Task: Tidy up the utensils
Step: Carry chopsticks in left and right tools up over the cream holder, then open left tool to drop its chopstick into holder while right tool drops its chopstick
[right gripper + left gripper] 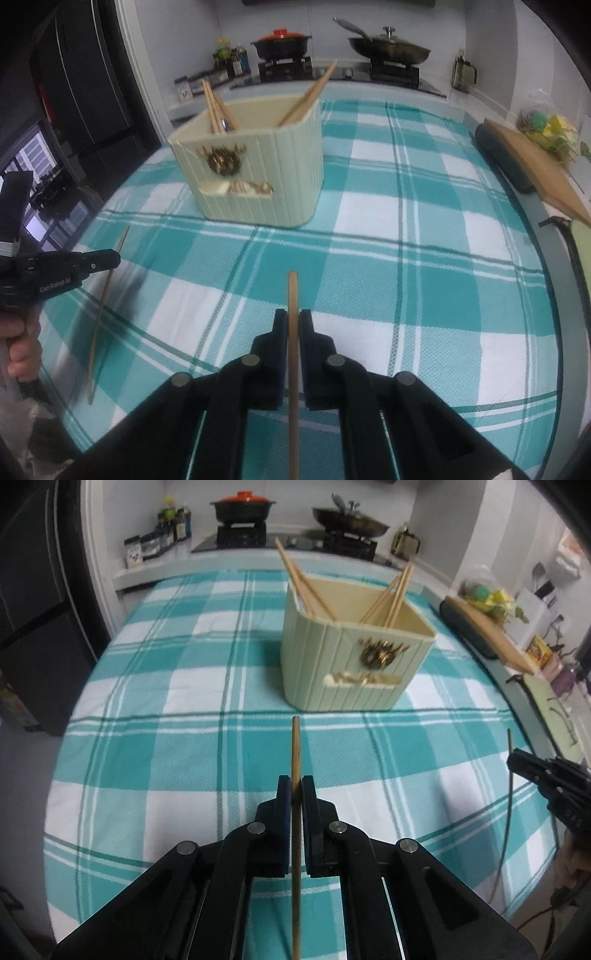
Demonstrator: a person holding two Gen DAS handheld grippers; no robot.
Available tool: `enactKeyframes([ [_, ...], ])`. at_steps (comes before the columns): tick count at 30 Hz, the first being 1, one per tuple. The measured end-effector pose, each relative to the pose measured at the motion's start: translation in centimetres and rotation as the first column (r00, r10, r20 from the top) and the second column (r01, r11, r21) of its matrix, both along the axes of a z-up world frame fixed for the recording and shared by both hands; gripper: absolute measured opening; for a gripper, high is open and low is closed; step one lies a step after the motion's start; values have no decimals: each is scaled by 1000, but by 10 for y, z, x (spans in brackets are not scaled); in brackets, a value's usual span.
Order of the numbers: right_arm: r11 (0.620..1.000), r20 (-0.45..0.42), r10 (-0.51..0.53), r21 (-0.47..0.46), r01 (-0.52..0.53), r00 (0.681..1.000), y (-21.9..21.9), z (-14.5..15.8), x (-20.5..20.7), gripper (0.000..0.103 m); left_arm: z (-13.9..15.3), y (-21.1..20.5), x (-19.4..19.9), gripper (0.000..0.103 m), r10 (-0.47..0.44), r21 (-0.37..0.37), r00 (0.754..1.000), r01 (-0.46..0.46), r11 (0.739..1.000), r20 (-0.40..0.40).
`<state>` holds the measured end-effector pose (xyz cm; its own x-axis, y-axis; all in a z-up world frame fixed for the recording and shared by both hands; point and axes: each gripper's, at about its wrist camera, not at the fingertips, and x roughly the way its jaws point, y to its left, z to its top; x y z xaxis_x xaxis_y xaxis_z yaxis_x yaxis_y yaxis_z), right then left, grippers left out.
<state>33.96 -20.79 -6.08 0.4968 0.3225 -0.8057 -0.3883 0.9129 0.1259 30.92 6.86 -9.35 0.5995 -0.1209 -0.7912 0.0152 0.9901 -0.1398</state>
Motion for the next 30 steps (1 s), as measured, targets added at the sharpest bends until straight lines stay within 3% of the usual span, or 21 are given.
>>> enactKeyframes([
  [4,998,122,11,55,-17,993,-6,53,-19,6,52,2,-26,4,-19,-26,992,23,999,121],
  [10,994,295,4,104,-37,955,-5,113,-42,6,109,7,-37,3,-20,-60,970,36,998,242],
  [15,991,424,-24,133,-35,906,3,150,-38,6,153,4,-24,3,-36,-80,948,65,995,315],
  [22,978,514,-73,205,-40,854,26,212,14,6,219,3,30,3,-25,-102,903,76,992,429],
  [26,979,574,-81,199,-43,815,46,234,52,6,227,-1,70,3,-14,-77,898,54,996,440],
  [28,981,560,-75,191,-40,825,54,230,77,6,215,-2,97,3,-13,-77,917,47,996,399],
  [30,983,506,-69,182,-28,860,63,216,103,6,198,-3,119,3,-17,-77,939,46,996,344],
])
